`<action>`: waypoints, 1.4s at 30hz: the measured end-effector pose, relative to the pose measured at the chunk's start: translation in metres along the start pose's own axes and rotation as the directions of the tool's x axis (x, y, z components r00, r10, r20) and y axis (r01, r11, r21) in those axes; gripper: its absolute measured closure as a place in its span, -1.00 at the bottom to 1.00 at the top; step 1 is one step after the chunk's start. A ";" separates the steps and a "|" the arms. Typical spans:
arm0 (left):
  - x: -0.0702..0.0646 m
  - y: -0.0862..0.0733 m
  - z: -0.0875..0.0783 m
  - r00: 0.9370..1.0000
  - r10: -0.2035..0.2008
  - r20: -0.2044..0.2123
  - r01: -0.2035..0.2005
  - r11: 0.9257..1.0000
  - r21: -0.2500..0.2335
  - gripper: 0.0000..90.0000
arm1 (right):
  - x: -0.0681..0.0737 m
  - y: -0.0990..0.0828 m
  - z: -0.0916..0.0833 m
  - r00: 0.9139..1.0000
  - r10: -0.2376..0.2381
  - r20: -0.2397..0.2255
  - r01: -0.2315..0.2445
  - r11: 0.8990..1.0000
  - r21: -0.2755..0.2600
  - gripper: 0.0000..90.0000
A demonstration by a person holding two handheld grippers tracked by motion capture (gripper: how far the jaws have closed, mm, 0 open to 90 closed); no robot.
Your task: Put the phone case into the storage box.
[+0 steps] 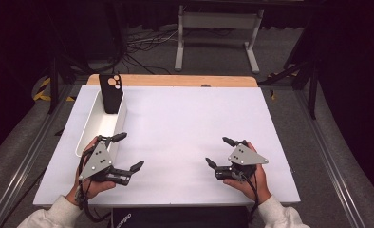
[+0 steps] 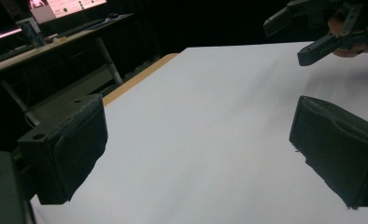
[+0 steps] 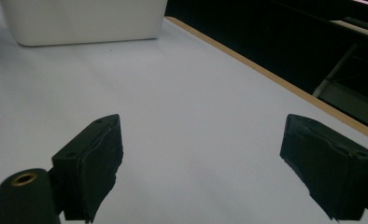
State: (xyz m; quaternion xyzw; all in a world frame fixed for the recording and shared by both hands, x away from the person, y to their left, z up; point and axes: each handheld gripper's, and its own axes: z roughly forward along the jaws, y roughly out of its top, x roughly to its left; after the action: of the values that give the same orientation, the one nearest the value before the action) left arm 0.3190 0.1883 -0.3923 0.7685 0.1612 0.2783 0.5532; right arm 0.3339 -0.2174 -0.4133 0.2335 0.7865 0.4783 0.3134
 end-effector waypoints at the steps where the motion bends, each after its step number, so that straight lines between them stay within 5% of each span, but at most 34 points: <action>1: 0.000 -0.001 0.000 1.000 0.009 -0.001 -0.009 1.000 0.004 -0.89 | 0.000 0.000 0.000 1.000 0.002 -0.001 -0.002 1.000 -0.001 -0.70; 2: -0.002 -0.003 0.000 1.000 -0.012 0.007 0.012 1.000 0.004 -0.89 | 0.000 0.000 0.000 1.000 0.001 -0.001 -0.001 1.000 0.000 -0.70; 22: -0.013 -0.030 0.008 1.000 0.005 0.013 -0.007 0.995 0.098 -0.89 | 0.004 -0.001 -0.004 1.000 -0.009 -0.007 0.009 1.000 0.001 -0.71; 29: -0.013 -0.039 0.007 0.999 -0.038 0.017 0.036 0.992 0.125 -0.89 | 0.007 0.001 -0.006 1.000 -0.019 -0.010 0.018 1.000 -0.005 -0.72; 42: -0.014 -0.037 0.006 0.999 -0.053 0.010 0.051 0.992 0.111 -0.89 | 0.009 0.002 -0.007 0.999 -0.032 -0.015 0.031 0.999 -0.010 -0.72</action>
State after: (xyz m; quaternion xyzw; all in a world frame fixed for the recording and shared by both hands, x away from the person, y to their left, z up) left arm 0.3141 0.1885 -0.4320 0.7954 0.1930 0.2495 0.5176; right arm 0.3222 -0.2148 -0.4116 0.2159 0.7902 0.4787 0.3159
